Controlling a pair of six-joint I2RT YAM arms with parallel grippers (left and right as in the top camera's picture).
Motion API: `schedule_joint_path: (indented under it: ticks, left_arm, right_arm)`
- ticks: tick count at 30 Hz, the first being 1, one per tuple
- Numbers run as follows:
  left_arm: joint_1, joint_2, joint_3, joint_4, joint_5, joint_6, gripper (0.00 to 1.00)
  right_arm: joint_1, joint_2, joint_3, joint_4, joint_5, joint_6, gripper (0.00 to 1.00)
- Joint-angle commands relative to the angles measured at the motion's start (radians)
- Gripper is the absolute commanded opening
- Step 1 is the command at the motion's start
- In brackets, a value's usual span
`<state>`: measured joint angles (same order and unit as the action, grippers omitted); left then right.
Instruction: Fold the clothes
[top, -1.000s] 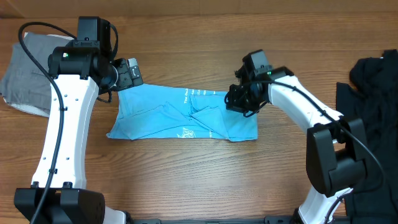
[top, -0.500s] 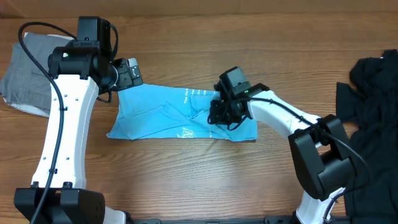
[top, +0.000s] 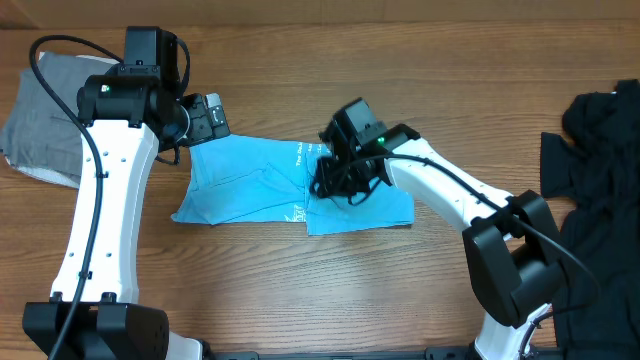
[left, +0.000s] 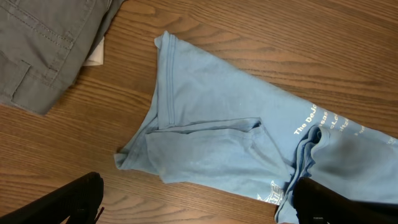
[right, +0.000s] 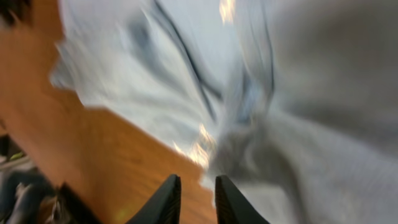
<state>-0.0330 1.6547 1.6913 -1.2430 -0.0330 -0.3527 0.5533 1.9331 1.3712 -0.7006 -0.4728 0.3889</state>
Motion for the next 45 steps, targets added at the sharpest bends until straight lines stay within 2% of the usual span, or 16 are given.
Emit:
schedule_joint_path:
  ticks: [1,4,6,9,16,18,19,20,21,25,32,37,42,45]
  left_arm:
    - [-0.001,0.007,0.010,-0.002,0.008,-0.007,1.00]
    - [-0.001,0.007,0.010,-0.002,0.008,-0.007,1.00]
    - [-0.001,0.007,0.010,-0.002,0.008,-0.007,1.00]
    - [-0.001,0.007,0.010,-0.002,0.008,-0.007,1.00]
    - [-0.001,0.007,0.010,-0.002,0.008,-0.007,1.00]
    - [-0.001,0.007,0.010,-0.002,0.008,-0.007,1.00]
    - [-0.001,0.007,0.010,-0.002,0.008,-0.007,1.00]
    - [-0.001,0.007,0.010,-0.002,0.008,-0.007,1.00]
    - [-0.001,0.007,0.010,-0.002,0.008,-0.007,1.00]
    - [-0.001,0.007,0.010,-0.002,0.008,-0.007,1.00]
    - [-0.001,0.007,0.010,-0.002,0.008,-0.007,1.00]
    - [-0.001,0.007,0.010,-0.002,0.008,-0.007,1.00]
    - [-0.001,0.007,0.010,-0.002,0.008,-0.007,1.00]
    - [-0.001,0.007,0.010,-0.002,0.008,-0.007,1.00]
  right_arm:
    - [0.059,-0.035,0.037,0.058,0.253,0.069,0.26]
    - [0.098,-0.006,0.037,0.090,0.399,0.088,0.34]
    - [0.118,0.031,0.037,0.128,0.423,0.087,0.38]
    - [0.129,0.080,0.037,0.185,0.462,0.086,0.52]
    - [0.130,0.142,0.037,0.268,0.560,0.076,0.59]
    - [0.130,0.142,0.037,0.282,0.578,0.076,0.54]
    - [0.130,0.142,0.037,0.286,0.578,0.076,0.48]
    - [0.130,0.142,0.037,0.288,0.578,0.076,0.34]
    - [0.130,0.141,0.038,0.289,0.578,0.076,0.26]
    - [0.130,0.141,0.039,0.285,0.577,0.076,0.04]
    - [0.130,0.109,0.105,0.235,0.577,0.075,0.04]
    - [0.130,0.098,0.151,0.202,0.578,0.009,0.04]
    - [0.056,0.048,0.195,-0.018,0.470,0.045,0.05]
    - [-0.046,-0.036,0.214,-0.147,0.387,0.056,0.14]
